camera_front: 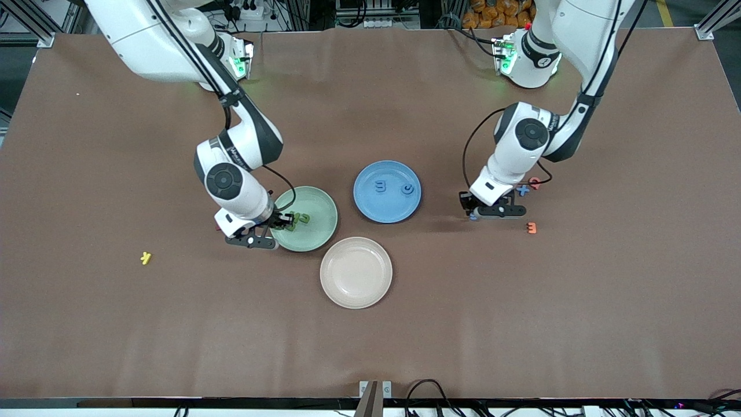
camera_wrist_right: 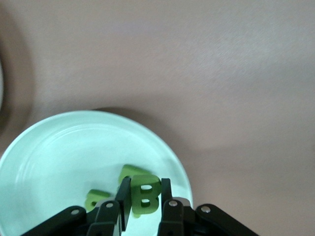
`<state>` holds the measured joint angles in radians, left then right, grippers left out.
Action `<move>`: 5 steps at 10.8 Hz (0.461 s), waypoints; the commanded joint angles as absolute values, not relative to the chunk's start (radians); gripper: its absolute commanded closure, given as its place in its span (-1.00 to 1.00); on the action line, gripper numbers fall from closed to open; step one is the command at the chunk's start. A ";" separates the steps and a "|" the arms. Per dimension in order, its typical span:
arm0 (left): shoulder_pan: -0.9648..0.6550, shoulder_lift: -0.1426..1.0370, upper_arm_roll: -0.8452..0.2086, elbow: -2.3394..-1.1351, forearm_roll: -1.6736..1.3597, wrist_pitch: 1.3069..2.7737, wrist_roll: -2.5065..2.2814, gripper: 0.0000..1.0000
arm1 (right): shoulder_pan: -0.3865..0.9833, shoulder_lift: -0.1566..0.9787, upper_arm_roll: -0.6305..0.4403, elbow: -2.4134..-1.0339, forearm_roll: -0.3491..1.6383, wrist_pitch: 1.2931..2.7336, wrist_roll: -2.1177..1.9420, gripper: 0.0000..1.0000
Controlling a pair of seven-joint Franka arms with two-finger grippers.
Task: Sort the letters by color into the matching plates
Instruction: 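Drop the green B on the green plate while the left gripper carries 6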
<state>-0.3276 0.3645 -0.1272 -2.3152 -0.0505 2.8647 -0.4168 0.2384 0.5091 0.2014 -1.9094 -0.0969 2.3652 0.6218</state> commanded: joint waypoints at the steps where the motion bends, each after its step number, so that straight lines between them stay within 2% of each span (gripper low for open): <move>1: -0.409 0.391 -0.117 -2.266 -0.136 2.862 -0.466 1.00 | 0.284 0.518 0.199 -1.901 -0.084 2.353 0.696 0.49; 3: -0.445 0.409 -0.117 -2.234 -0.138 2.862 -0.543 1.00 | 0.290 0.528 0.199 -1.899 -0.084 2.355 0.712 0.30; 4: -0.466 0.422 -0.117 -2.223 -0.137 2.862 -0.584 1.00 | 0.290 0.529 0.199 -1.895 -0.084 2.353 0.718 -0.51; 5: -0.480 0.434 -0.117 -2.209 -0.137 2.862 -0.615 1.00 | 0.287 0.528 0.198 -1.893 -0.083 2.352 0.738 -1.00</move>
